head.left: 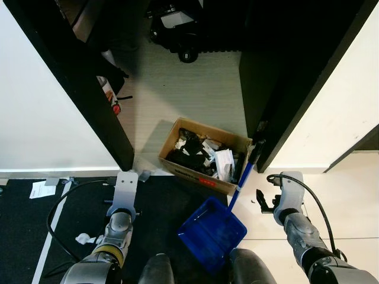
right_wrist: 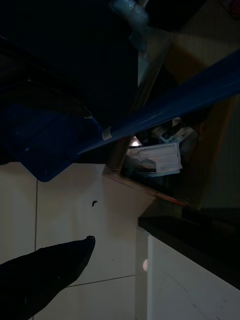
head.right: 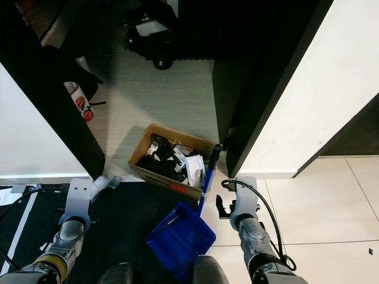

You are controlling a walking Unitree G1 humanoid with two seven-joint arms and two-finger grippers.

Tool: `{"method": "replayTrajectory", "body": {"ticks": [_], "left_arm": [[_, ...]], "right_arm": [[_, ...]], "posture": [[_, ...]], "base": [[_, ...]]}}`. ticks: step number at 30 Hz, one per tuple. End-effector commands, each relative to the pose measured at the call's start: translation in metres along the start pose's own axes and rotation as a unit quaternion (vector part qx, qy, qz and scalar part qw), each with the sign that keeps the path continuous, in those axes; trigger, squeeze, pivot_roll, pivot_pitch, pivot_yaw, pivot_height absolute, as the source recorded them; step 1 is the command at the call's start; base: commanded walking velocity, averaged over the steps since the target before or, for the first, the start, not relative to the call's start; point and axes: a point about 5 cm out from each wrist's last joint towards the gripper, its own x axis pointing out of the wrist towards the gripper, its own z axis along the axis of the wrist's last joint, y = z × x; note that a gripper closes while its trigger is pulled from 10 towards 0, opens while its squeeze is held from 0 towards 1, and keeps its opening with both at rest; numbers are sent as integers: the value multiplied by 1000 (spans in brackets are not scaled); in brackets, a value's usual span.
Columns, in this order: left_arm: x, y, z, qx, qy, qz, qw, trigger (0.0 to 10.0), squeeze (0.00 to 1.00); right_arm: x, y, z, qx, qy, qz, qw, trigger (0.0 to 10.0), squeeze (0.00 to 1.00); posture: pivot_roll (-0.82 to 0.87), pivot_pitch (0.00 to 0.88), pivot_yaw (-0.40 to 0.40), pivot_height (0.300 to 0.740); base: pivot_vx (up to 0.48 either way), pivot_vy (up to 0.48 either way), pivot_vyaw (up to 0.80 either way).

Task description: Sweep floor

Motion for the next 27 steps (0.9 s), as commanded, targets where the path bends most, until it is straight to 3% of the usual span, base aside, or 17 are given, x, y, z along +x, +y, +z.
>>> {"method": "replayTrajectory", "body": {"ticks": [1,27], "left_arm": [[0,-1,1,2,-8,-3,1000,10000,0],[-1,-2,0,-4,-9,-5,1000,10000,0]], "right_arm": [[-2,-1,-4,6,10,-3,1000,10000,0],[-2,-1,-5,5,12,0,1000,10000,0]], "posture": [[-34,40,-5,740],[-34,42,-12,740]], "base": [[0,0,0],[0,0,0]]}}
